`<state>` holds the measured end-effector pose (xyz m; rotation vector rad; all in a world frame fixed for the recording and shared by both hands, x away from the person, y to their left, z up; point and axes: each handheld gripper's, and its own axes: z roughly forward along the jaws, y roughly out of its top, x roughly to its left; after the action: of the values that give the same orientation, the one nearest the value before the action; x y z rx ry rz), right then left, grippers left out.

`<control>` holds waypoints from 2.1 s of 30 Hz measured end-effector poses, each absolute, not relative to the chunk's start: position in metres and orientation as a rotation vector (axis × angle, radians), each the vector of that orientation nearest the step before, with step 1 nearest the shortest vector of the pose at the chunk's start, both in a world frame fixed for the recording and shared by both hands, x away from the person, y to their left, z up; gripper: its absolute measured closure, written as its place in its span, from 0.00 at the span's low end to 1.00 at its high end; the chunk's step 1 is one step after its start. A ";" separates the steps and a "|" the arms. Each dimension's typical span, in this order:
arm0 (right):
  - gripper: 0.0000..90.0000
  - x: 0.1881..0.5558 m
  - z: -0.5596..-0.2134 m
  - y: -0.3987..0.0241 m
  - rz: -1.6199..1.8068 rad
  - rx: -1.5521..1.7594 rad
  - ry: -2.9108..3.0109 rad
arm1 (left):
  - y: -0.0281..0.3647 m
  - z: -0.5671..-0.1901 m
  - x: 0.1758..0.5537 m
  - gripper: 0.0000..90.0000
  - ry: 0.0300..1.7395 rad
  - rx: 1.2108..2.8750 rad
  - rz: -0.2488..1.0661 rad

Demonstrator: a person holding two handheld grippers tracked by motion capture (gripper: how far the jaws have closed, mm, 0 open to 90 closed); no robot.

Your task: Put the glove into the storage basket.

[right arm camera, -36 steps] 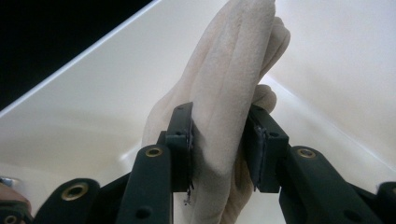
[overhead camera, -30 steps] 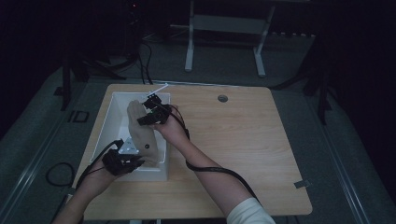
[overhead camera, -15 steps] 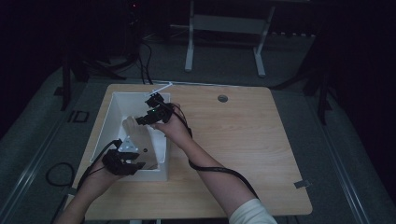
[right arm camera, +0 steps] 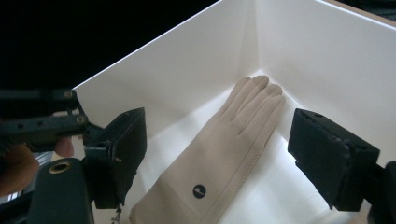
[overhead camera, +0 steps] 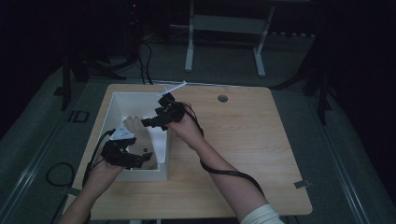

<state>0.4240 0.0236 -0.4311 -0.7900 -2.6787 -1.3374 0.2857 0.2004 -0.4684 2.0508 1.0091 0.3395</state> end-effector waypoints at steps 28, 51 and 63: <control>0.20 0.409 -0.401 -0.088 -1.481 -0.790 -2.741 | 0.118 -0.415 0.272 0.14 0.709 1.986 0.361; 0.19 0.383 -0.427 -0.182 -1.471 -0.880 -2.771 | 0.051 -0.432 0.268 0.14 0.570 2.022 0.281; 0.19 0.369 -0.457 -0.216 -1.444 -0.930 -2.776 | 0.034 -0.454 0.264 0.14 0.545 2.032 0.257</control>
<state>0.3688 -0.2158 -0.4568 -0.9297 -2.7757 -1.4438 0.2638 0.0341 -0.4537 2.0324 0.5452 0.2569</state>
